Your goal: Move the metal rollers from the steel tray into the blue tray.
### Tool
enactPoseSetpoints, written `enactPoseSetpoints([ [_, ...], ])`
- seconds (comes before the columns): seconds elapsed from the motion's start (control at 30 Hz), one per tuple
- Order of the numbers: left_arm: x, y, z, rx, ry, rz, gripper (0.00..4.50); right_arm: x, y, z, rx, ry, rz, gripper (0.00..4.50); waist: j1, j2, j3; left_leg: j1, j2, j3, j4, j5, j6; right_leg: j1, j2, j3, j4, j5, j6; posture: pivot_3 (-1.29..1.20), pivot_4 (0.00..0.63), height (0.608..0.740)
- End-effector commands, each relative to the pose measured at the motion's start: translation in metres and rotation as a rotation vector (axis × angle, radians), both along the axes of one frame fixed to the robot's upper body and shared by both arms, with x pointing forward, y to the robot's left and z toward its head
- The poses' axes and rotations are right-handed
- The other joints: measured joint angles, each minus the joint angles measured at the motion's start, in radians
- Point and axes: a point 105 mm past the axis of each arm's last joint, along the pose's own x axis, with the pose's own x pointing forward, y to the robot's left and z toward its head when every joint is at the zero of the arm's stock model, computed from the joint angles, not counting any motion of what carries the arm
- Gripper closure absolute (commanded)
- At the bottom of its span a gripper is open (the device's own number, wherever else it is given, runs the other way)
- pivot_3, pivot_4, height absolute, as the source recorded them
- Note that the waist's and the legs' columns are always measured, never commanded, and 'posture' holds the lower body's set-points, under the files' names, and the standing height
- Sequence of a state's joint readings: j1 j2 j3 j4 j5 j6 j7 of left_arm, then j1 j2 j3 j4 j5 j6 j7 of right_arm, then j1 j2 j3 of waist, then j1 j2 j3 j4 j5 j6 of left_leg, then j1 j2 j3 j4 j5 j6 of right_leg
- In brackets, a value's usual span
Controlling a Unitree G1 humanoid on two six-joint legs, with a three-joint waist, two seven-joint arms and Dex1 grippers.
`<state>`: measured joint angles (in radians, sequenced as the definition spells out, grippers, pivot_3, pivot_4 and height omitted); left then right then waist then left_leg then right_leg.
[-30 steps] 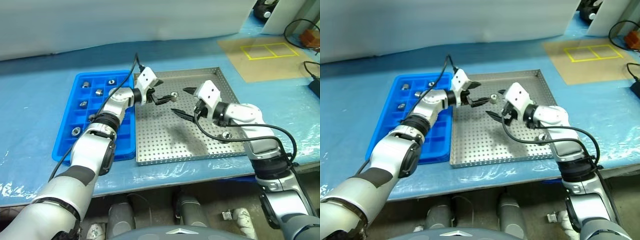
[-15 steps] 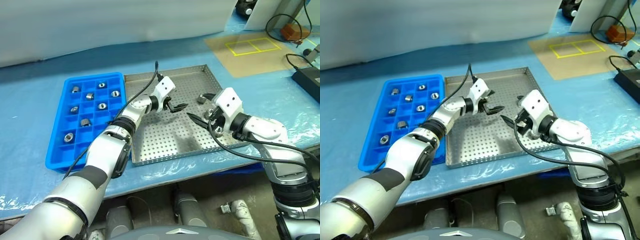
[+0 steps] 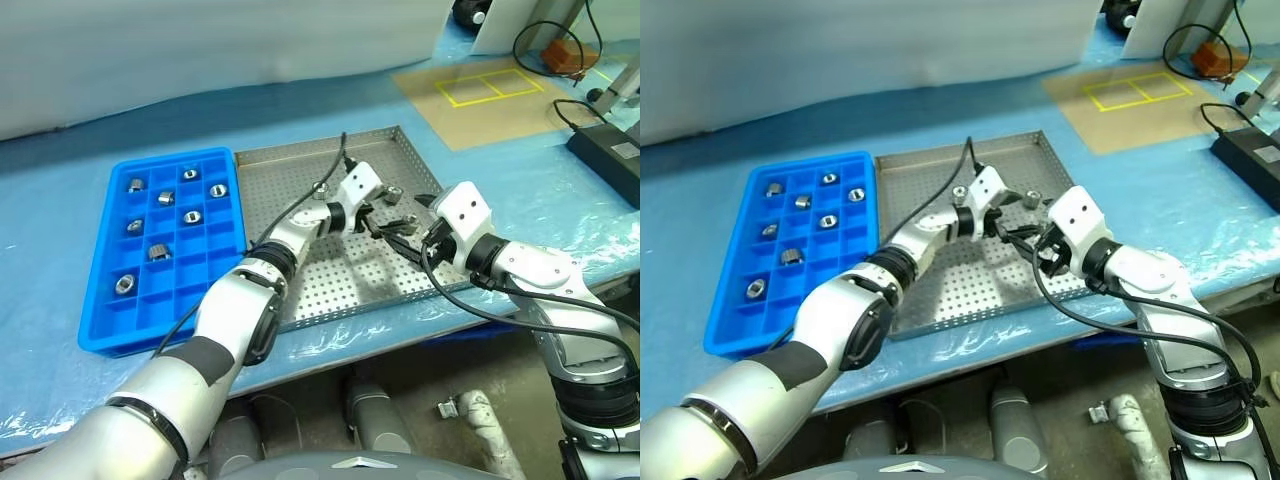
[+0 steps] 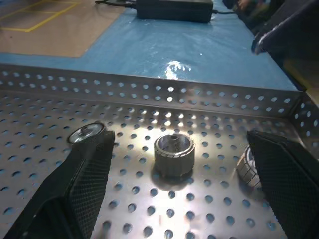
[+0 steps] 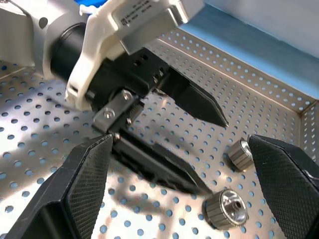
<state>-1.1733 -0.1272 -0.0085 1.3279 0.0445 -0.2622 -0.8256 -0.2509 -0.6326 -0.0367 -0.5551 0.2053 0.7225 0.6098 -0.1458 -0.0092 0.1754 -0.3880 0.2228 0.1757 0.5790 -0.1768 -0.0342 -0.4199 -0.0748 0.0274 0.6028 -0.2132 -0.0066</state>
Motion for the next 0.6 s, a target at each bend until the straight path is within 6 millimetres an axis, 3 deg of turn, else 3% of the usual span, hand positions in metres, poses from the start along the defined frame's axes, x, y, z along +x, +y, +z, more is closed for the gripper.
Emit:
enactPoseSetpoints([
  [0.03, -0.009, -0.018, 0.007, -0.015, -0.019, -0.038, 0.04, -0.007, -0.005, 0.016, 0.0, -0.059, -0.023, 0.0, -0.011, 0.0, 0.0, 0.0, 0.0, 0.0, 0.0, 0.0, 0.0, 0.0, 0.0, 0.0, 0.0, 0.0, 0.0, -0.75, 0.15, 0.74],
  [0.43, -0.03, -0.027, -0.019, 0.05, -0.006, -0.148, 0.04, -0.027, -0.024, 0.012, -0.007, -0.023, -0.124, 0.0, -0.094, 0.0, 0.0, -0.003, -0.001, 0.0, 0.001, -0.002, 0.004, 0.0, -0.001, -0.002, -0.006, 0.0, 0.001, -0.8, 0.15, 0.74],
  [0.6, -0.052, -0.027, -0.025, 0.036, 0.055, -0.345, 0.04, -0.027, -0.026, 0.01, -0.007, -0.013, -0.138, 0.0, -0.117, 0.001, -0.001, -0.007, -0.002, 0.0, 0.001, -0.004, 0.007, 0.0, -0.002, -0.004, -0.014, 0.003, 0.005, -0.79, 0.15, 0.74],
])
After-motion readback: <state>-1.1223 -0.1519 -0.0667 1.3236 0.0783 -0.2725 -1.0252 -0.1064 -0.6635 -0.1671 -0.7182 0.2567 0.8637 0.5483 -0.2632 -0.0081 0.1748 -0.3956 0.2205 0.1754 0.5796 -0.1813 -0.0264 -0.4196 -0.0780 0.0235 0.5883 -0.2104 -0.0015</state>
